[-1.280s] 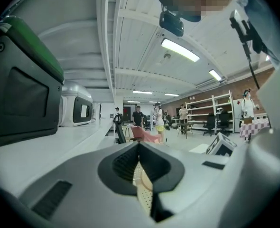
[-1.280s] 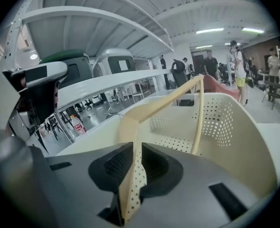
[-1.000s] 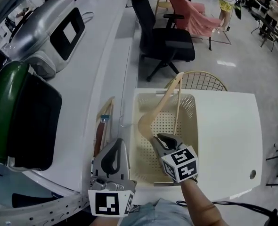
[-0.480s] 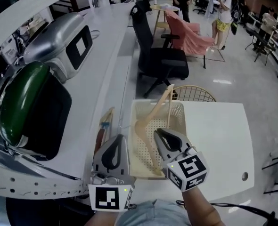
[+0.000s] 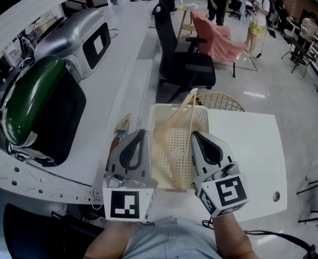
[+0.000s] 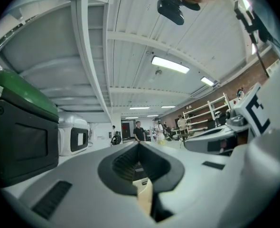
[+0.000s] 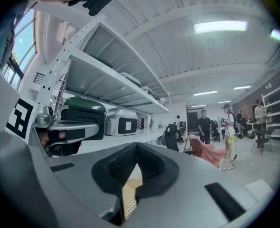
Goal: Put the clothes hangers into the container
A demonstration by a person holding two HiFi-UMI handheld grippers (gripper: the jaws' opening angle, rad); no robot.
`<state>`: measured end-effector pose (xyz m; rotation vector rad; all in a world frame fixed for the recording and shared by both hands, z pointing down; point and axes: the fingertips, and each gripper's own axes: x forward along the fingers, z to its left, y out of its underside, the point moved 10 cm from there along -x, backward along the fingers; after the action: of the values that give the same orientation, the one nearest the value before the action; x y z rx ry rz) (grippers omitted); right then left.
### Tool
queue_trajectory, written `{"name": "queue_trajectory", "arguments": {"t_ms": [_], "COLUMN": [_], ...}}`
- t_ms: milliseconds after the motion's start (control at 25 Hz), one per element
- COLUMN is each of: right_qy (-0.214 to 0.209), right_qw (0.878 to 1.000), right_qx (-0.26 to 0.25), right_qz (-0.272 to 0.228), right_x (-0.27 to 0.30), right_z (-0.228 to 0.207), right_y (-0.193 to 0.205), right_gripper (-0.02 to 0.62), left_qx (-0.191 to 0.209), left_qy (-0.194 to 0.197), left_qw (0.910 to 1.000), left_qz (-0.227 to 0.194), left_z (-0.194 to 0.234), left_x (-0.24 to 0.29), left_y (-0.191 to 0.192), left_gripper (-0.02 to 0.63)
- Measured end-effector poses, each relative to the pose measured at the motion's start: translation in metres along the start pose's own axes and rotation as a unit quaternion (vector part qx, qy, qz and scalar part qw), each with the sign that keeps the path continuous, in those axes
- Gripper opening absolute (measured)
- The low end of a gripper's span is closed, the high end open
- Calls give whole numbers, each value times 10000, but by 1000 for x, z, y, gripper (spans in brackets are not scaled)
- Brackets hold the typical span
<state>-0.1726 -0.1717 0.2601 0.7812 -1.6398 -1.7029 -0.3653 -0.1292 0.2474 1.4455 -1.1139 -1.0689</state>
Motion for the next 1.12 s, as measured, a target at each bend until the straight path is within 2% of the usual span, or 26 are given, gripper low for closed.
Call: {"name": "queue_trajectory", "arguments": {"t_ms": [360,480,640,1120], "right_qy": [71,89,99,66], "right_qw": [9998,9998,9998,9999], "right_qx": [-151,-143,-114,-111], "right_qz": [-61,-52,-100,-93], "right_x": [-3,-5,-6,-8], "right_z": [-9,-12,-14,-14], "right_y": [1,1,1,2], "right_gripper": [11,11,11,11], "left_qx": [14,156,-3,37], "left_qy": [-88,-76,-59,-107], "left_qw": [10000,9998,10000,9999], "left_qz": [-23,-118,37,27], "left_z": [1,1,-4,-6], "left_x": [5,7,6,3], "left_y": [0,1,0,-1], "left_gripper": [12,11,11,12]}}
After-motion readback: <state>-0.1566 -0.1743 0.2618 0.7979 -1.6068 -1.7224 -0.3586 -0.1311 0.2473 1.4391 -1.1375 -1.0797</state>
